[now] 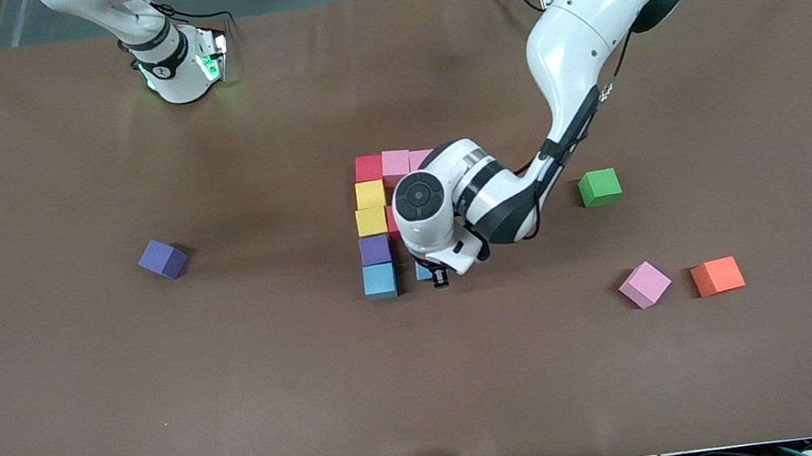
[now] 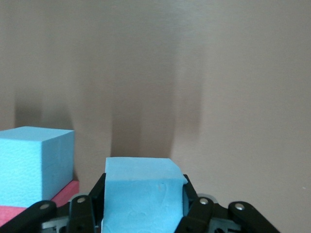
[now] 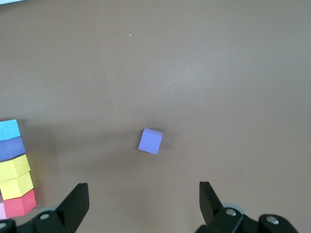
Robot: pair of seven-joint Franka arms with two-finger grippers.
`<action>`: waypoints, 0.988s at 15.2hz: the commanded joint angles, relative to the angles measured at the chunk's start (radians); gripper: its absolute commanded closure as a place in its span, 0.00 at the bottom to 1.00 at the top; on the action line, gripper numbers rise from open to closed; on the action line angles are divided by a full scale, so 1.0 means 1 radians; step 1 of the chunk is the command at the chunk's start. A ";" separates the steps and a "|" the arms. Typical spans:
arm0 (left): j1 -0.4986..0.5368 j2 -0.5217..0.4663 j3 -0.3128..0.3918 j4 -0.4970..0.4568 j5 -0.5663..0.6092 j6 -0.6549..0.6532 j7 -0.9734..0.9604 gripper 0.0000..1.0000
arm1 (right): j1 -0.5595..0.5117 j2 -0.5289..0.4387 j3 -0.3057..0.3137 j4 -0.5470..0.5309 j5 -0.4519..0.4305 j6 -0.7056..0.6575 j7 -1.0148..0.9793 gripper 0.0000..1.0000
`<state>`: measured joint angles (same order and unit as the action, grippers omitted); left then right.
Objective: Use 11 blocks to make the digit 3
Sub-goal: 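Lower the light blue block onto the shape with the left gripper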
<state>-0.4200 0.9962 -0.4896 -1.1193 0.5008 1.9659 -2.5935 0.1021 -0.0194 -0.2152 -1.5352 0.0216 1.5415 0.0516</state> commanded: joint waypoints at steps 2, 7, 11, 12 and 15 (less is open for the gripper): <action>-0.051 -0.008 0.057 0.018 0.001 0.036 -0.065 0.89 | -0.136 0.003 0.132 0.007 0.001 0.002 -0.002 0.00; -0.098 -0.001 0.112 0.029 0.001 0.090 -0.063 0.89 | -0.186 0.004 0.165 0.007 0.034 0.003 -0.006 0.00; -0.125 0.008 0.141 0.032 -0.001 0.110 -0.057 0.89 | -0.196 0.004 0.169 0.007 0.054 0.005 -0.006 0.00; -0.125 0.009 0.141 0.032 -0.001 0.111 -0.057 0.89 | -0.194 0.004 0.169 0.007 0.054 0.005 -0.006 0.00; -0.135 0.013 0.167 0.033 -0.001 0.149 -0.056 0.89 | -0.187 0.004 0.169 0.007 0.052 0.005 -0.006 0.00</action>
<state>-0.5357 0.9983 -0.3549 -1.1064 0.5008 2.0887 -2.6483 -0.0642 -0.0185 -0.0653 -1.5352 0.0580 1.5460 0.0516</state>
